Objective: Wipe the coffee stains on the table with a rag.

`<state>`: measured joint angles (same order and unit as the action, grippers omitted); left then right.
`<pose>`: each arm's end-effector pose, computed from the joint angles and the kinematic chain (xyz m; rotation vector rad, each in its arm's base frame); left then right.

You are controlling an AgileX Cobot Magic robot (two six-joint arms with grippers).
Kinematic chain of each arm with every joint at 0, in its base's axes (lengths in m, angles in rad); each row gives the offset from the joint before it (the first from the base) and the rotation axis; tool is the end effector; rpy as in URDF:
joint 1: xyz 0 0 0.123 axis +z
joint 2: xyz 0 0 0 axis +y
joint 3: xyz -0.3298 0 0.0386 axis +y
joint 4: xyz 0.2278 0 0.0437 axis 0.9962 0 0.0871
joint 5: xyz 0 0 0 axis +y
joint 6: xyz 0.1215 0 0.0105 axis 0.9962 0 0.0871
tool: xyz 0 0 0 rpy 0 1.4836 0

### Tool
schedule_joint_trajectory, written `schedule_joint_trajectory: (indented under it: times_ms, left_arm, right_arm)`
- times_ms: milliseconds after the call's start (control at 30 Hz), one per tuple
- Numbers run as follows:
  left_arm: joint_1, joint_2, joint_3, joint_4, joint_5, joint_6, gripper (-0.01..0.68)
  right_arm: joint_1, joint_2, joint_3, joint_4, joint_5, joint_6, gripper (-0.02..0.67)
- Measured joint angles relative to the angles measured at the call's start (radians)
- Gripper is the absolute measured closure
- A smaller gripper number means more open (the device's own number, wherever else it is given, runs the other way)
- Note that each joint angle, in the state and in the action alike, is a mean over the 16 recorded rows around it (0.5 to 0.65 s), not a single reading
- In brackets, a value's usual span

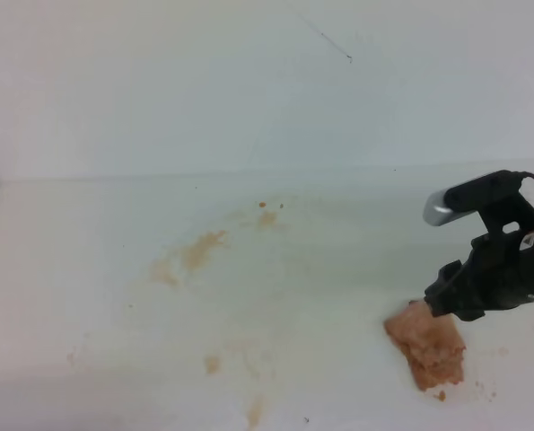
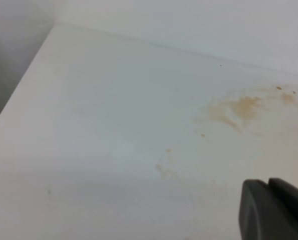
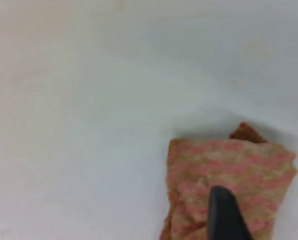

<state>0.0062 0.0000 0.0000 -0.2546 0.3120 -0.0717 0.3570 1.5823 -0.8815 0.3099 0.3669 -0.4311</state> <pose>0.0168 -0.0094 0.1792 -0.2312 1.7798 -0.2903 0.2892 0.1221 0.2392 -0.6681 2.4524 0.2244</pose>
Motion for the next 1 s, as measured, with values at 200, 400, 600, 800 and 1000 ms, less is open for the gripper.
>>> schedule_joint_trajectory:
  times_ms: [200,400,600,800,1000]
  left_arm:
    - [0.000,0.000,0.000,0.000,0.000,0.000,0.675]
    - [0.000,0.000,0.000,0.000,0.000,0.000,0.675]
    - [0.000,0.000,0.000,0.000,0.000,0.000,0.675]
    - [0.000,0.000,0.000,0.000,0.000,0.000,0.675]
    - [0.000,0.000,0.000,0.000,0.000,0.000,0.675]
  right_arm:
    - [0.000,-0.076,-0.026,-0.011,0.068,0.003,0.370]
    - [0.000,-0.228,-0.040,-0.042,0.130,0.007,0.479]
    - [0.000,-0.397,-0.042,-0.074,0.164,0.010,0.597]
    - [0.000,-0.503,-0.042,-0.087,0.178,0.011,0.645]
    - [0.000,-0.534,-0.039,-0.087,0.185,0.011,0.649]
